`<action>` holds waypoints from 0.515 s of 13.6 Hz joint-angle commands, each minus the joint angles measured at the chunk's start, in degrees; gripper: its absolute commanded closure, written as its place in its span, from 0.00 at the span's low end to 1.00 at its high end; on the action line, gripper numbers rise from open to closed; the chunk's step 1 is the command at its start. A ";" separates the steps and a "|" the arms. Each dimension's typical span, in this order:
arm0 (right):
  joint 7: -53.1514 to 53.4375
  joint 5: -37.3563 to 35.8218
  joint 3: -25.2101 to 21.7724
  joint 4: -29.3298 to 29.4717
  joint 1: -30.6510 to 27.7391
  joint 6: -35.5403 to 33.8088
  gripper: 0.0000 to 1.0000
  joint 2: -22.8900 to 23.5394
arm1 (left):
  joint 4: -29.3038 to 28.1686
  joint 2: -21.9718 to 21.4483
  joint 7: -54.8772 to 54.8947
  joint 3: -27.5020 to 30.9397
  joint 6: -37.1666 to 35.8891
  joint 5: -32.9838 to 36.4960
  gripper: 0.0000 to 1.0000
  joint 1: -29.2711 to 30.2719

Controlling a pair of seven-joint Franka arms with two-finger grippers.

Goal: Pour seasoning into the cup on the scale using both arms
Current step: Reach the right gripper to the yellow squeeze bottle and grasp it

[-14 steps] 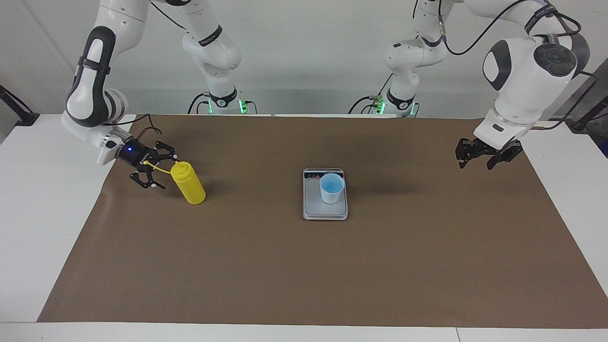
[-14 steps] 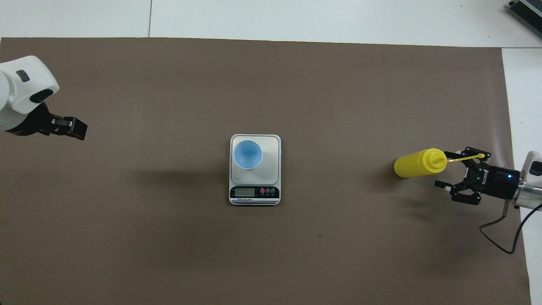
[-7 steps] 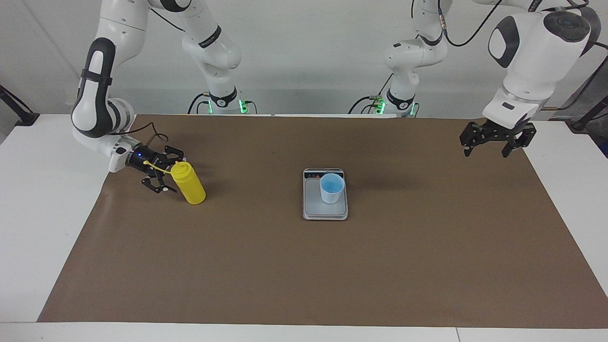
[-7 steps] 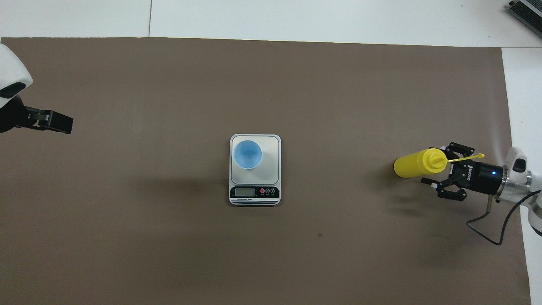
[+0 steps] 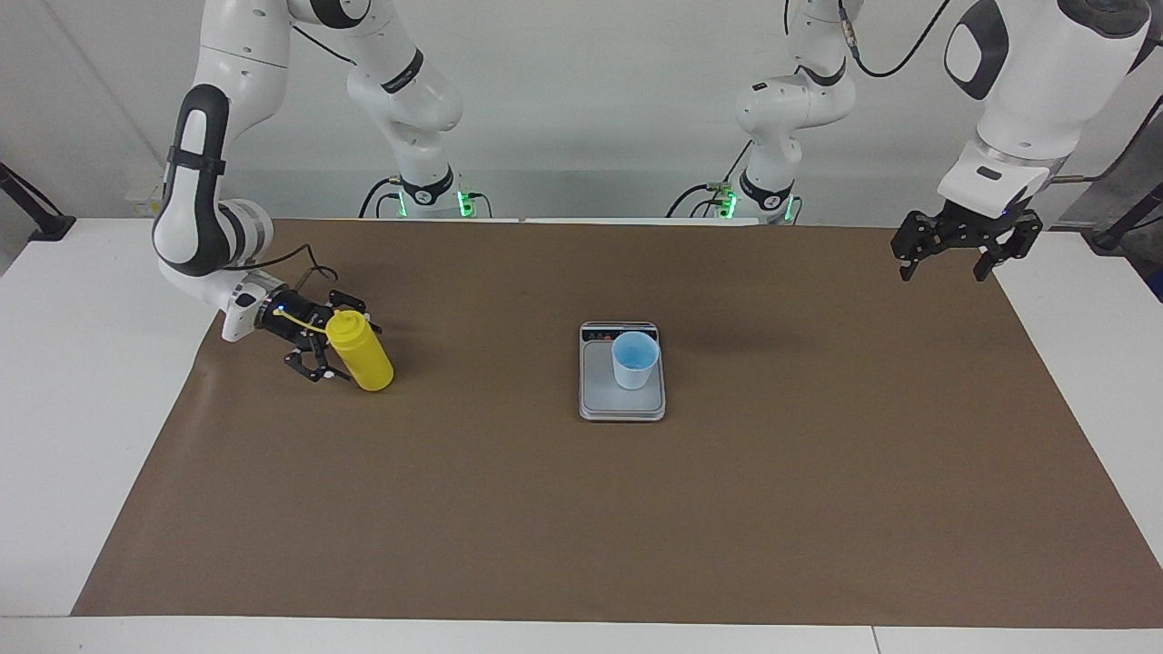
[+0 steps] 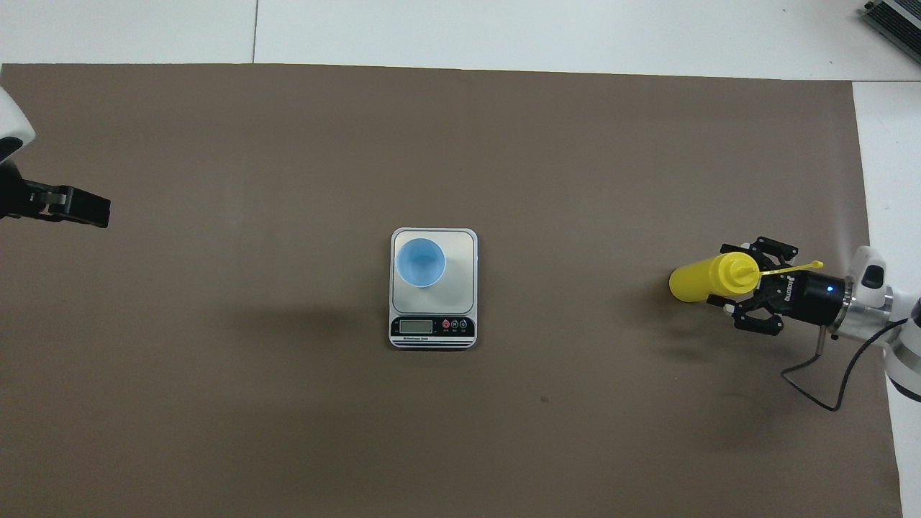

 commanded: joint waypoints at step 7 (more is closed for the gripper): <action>-1.89 2.08 0.06 -0.68 0.75 1.61 0.11 0.20 | -1.71 -1.47 -0.41 3.43 -0.73 -0.74 0.00 -1.68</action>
